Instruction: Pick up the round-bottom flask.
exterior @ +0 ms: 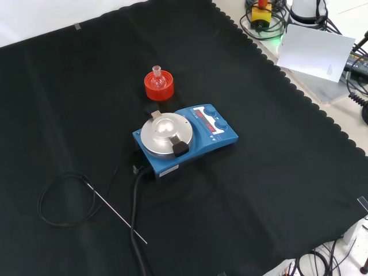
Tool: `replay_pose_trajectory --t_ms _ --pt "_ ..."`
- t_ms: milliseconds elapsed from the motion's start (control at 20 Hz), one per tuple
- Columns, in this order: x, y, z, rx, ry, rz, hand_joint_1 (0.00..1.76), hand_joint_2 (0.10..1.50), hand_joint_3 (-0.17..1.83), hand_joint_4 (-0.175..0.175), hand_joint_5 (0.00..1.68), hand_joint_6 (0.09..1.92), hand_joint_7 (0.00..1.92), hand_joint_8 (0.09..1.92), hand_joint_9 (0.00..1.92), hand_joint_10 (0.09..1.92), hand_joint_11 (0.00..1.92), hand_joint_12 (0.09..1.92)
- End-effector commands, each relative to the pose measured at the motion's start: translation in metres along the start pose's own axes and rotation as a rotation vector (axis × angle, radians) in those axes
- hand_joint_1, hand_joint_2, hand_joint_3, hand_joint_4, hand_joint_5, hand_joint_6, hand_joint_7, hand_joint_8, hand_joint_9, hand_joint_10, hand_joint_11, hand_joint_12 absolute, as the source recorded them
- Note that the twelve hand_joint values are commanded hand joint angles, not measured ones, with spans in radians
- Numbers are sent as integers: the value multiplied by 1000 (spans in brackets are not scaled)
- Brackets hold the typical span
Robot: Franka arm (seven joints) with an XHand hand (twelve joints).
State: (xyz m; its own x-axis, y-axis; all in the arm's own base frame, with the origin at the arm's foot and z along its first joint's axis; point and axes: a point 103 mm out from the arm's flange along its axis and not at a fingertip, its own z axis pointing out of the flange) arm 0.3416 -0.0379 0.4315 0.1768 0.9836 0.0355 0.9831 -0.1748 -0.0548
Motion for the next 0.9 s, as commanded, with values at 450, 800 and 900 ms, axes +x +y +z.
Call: replay_pose_trajectory --t_ms 450,800,900 --pt "-60 70 150 153 181 103 574 1079 197 0 491 285 151 566 291 654 0 1347" --pt "-57 84 203 182 210 109 706 831 457 -7 524 135 160 600 328 668 0 1382" --pt "-54 86 215 180 202 104 722 801 470 -7 515 122 166 605 338 673 0 1385"
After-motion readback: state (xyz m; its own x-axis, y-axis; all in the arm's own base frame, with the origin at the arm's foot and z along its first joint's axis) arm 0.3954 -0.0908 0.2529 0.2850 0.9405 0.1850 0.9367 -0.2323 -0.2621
